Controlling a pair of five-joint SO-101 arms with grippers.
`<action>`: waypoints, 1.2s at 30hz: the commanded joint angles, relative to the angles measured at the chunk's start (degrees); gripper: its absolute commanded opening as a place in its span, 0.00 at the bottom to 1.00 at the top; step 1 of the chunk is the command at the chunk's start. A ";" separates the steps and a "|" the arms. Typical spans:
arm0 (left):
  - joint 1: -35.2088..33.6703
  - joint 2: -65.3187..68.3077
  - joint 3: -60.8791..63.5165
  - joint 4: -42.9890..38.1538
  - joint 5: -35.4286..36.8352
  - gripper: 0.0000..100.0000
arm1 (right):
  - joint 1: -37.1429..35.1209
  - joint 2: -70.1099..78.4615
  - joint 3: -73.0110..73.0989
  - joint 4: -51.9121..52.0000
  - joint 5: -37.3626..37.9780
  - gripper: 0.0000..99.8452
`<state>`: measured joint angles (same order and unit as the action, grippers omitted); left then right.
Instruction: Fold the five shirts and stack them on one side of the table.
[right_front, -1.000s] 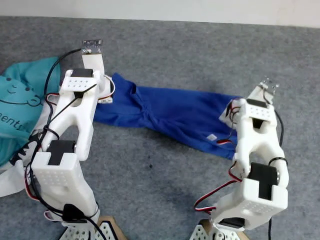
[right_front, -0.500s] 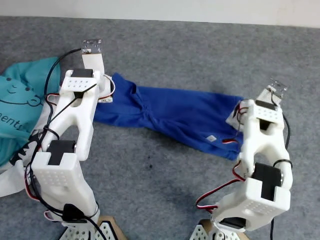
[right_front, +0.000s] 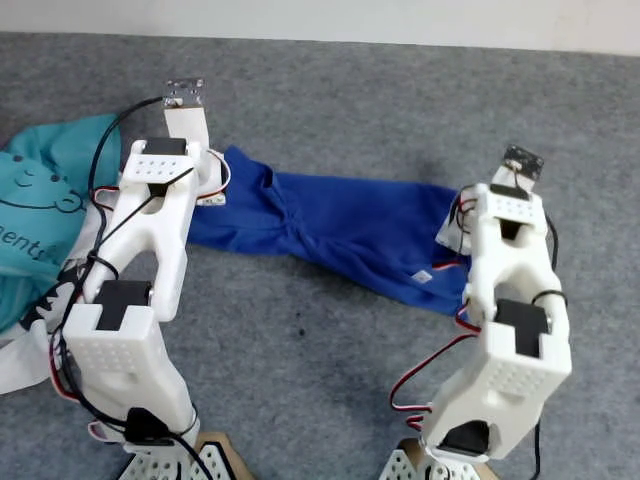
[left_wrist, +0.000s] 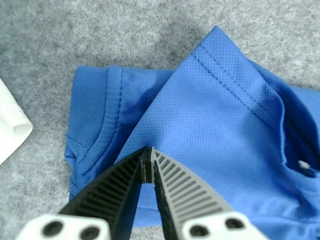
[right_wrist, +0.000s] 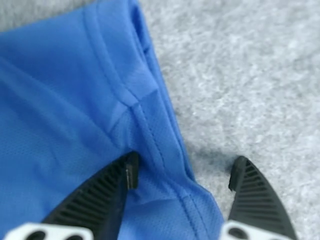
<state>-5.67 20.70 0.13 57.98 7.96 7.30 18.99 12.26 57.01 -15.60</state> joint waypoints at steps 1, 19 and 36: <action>-0.84 -0.31 -0.31 -0.35 0.09 0.01 | -5.85 3.56 -5.76 6.46 0.79 0.30; -0.84 -0.31 -0.31 -0.35 0.09 0.01 | 0.48 5.76 -10.51 8.13 2.37 0.01; -1.45 -0.40 -0.31 -0.35 0.70 0.19 | 22.81 6.11 -17.27 8.04 13.71 0.01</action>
<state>-5.67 20.70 0.13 57.98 7.96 25.41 25.49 -0.84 65.01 -4.53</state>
